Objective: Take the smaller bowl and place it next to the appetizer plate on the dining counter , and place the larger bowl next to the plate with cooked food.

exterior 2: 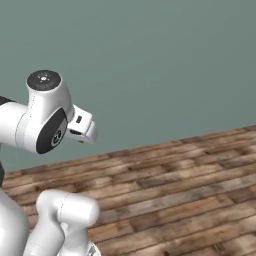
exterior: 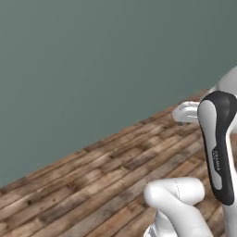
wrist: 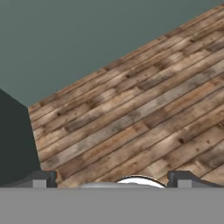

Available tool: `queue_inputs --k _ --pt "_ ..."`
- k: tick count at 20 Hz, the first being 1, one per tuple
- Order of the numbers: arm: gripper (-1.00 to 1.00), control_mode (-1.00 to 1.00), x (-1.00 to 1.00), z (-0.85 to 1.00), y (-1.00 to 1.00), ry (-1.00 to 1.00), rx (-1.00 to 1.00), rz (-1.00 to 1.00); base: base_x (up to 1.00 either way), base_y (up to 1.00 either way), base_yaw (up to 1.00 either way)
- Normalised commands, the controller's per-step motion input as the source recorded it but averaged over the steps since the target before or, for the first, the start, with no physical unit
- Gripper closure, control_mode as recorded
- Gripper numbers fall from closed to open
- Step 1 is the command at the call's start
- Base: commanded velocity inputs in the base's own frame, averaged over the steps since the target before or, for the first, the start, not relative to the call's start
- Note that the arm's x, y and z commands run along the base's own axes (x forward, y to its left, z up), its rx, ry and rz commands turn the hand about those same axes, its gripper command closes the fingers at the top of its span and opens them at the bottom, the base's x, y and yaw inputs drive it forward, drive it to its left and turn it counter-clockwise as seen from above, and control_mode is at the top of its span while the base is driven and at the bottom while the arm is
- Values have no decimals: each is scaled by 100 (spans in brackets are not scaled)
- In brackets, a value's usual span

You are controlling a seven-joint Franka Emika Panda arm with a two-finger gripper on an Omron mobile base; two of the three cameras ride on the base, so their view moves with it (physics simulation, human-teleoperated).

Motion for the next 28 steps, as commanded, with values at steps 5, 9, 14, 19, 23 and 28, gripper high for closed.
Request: queue_inputs --k 5,9,14,19,23,28 --pt "-100 100 0 0 0 0 0 0 69 -31 -32" --pt "-100 100 0 0 0 0 0 0 70 -18 -32" --pt "-100 100 0 0 0 0 0 0 70 -21 -31" --pt "-100 100 0 0 0 0 0 0 71 -17 -32" --pt "-100 100 0 0 0 0 0 0 69 -31 -33" --pt "-100 100 0 0 0 0 0 0 78 -35 -34"
